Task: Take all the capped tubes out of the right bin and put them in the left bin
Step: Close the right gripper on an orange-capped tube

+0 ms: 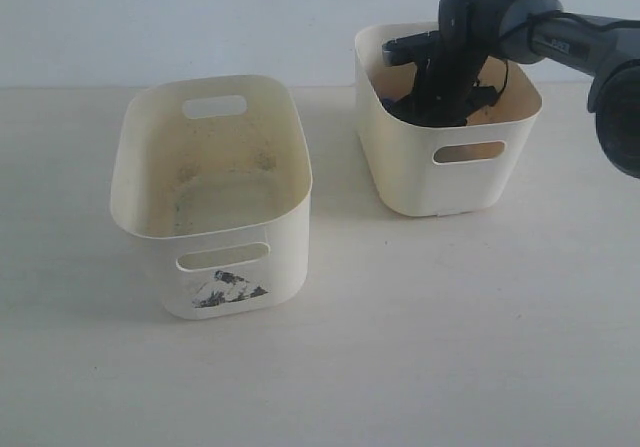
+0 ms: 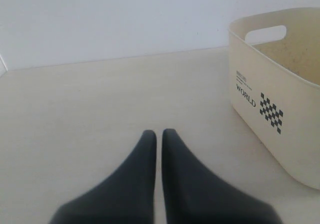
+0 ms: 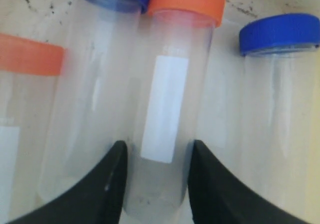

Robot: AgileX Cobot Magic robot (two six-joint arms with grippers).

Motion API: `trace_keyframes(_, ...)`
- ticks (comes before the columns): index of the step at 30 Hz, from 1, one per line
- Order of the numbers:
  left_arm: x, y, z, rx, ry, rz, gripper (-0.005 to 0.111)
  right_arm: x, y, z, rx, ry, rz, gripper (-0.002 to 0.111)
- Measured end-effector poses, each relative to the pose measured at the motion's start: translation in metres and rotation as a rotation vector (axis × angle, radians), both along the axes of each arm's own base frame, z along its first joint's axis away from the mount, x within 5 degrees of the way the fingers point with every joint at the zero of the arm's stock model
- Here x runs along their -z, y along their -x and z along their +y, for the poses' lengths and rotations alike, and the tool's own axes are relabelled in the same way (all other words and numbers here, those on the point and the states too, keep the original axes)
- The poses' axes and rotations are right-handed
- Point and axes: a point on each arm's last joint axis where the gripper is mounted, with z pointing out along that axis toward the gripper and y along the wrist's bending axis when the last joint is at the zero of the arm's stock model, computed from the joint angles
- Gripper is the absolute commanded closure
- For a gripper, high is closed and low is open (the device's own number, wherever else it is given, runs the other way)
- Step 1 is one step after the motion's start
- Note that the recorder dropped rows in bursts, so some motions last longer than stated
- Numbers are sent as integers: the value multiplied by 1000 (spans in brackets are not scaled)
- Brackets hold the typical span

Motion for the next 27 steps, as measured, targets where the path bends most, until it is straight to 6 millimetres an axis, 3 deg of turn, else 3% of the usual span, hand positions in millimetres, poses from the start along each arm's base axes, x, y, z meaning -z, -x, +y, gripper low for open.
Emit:
trace_keyframes(7,0,0,0,0,0,0,102,-10,2,0,3,-5,2,108)
trace_keyframes(15,0,0,0,0,0,0,102,-49,6,-1,3,-16,-59,108)
trace_keyframes(27,0,0,0,0,0,0,102,-49,9,-1,3,-11,-30,108)
